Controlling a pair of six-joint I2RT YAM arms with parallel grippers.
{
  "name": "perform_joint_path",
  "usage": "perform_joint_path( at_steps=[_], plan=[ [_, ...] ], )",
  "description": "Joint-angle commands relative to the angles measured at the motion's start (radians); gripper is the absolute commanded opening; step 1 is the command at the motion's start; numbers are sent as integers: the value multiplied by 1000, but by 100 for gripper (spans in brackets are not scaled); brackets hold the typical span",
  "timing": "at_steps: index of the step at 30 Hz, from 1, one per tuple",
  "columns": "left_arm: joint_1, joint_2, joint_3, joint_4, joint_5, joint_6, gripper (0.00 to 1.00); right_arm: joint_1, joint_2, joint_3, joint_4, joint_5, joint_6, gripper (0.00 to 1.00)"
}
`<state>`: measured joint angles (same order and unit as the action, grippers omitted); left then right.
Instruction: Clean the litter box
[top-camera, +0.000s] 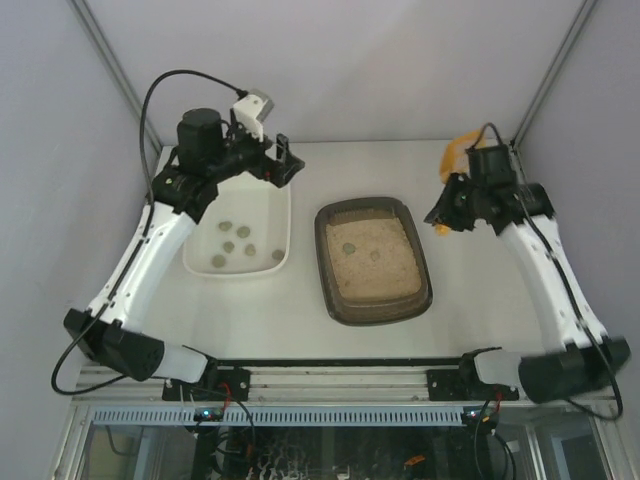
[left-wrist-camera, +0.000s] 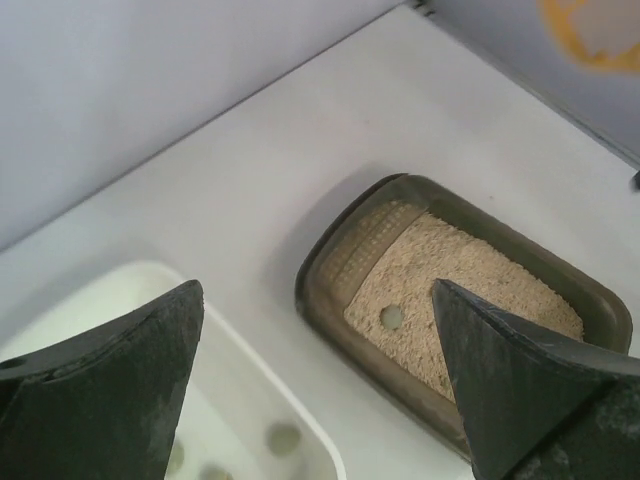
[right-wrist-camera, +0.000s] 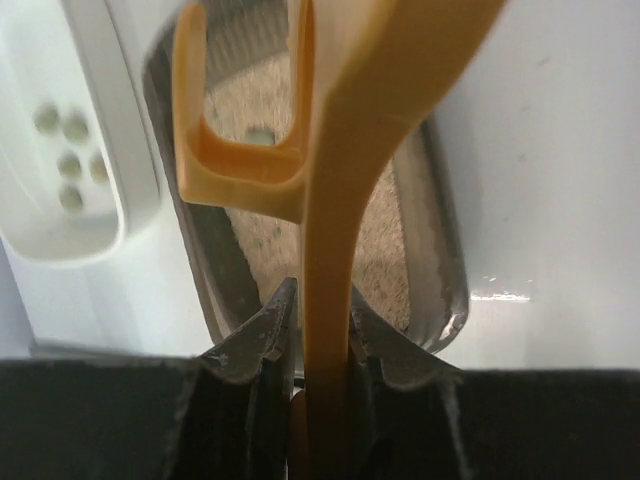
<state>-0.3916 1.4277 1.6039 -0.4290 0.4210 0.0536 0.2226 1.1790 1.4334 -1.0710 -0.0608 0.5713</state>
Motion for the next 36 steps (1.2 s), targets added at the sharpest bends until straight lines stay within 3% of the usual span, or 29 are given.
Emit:
perform_joint_path(
  at_steps=[1, 5, 8, 11, 15, 20, 25, 29, 36],
  plan=[
    [27, -87, 40, -235, -202, -71, 100, -4, 233, 90, 0, -428, -216, 0],
    [56, -104, 91, -373, -352, -4, 100, 118, 386, 167, -27, -395, -287, 0],
    [154, -91, 96, -459, -225, -100, 100, 161, 466, 193, -45, -440, -308, 0],
    [167, -28, 137, -589, -110, -98, 100, 224, 528, 212, -87, -416, -324, 0],
    [173, -48, -28, -499, -83, -254, 100, 304, 573, 225, -172, -302, -310, 0],
    [165, 40, -91, -455, -98, -500, 100, 316, 552, 151, -201, -189, -276, 0],
    [118, 20, -303, -197, -139, -812, 100, 313, 528, 58, -222, -178, -247, 0],
    [-8, 12, -356, -122, -283, -859, 100, 303, 506, 11, -227, -166, -238, 0],
    [-62, 181, -249, -203, -242, -943, 100, 297, 521, -22, -205, -200, -240, 0]
  ],
)
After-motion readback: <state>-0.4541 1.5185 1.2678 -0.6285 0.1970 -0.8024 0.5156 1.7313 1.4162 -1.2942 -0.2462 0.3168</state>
